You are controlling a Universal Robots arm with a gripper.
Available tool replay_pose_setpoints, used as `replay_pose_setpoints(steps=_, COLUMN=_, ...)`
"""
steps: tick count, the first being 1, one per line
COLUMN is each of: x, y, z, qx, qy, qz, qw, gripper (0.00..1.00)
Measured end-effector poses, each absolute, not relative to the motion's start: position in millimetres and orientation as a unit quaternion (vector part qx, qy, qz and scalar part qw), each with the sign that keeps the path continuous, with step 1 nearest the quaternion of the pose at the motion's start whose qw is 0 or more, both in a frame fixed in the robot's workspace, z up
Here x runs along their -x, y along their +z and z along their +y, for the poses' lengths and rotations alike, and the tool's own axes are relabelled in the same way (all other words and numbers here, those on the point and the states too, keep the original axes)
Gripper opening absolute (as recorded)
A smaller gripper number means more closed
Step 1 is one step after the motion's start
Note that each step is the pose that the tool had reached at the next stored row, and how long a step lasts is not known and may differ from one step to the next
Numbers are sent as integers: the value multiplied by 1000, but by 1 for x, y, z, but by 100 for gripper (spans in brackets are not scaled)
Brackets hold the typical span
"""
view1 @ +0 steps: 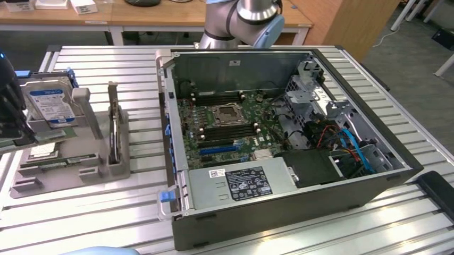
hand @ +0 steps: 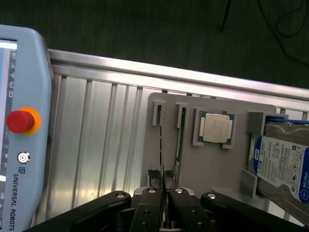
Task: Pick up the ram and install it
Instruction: 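Pick up the ram and move it above insertion slot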
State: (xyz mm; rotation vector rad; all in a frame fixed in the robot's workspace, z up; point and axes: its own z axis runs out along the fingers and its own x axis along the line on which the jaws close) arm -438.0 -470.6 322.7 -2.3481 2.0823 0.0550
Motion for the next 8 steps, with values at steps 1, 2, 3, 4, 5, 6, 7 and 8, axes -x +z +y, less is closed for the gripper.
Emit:
replay_pose_setpoints(steps=1, x=438, y=326, z=-471, qx=748, qy=18, qz=663, qw=1, gripper=13)
replay_pose_setpoints(steps=2, x=438, y=329, z=-471, qx=748, qy=18, qz=663, qw=1, gripper=13)
replay_pose_setpoints(steps=3, x=438, y=333, z=-471, qx=748, qy=17, qz=663, qw=1, gripper=13)
replay_pose_setpoints(steps=4, x=438, y=336, z=-471, qx=748, qy=18, qz=663, qw=1, gripper=13)
replay_pose_setpoints(steps=5, x=438, y=342, z=-471, qx=748, qy=18, qz=663, qw=1, gripper=13)
replay_pose_setpoints(steps=6, x=438, y=345, z=-471, qx=748, qy=17, qz=663, qw=1, gripper=13)
replay_pose_setpoints(steps=7, x=438, y=352, z=-471, qx=748, qy=18, qz=663, qw=1, gripper=13)
replay_pose_setpoints(steps=8, x=438, y=355, z=-471, qx=748, qy=18, qz=663, qw=1, gripper=13)
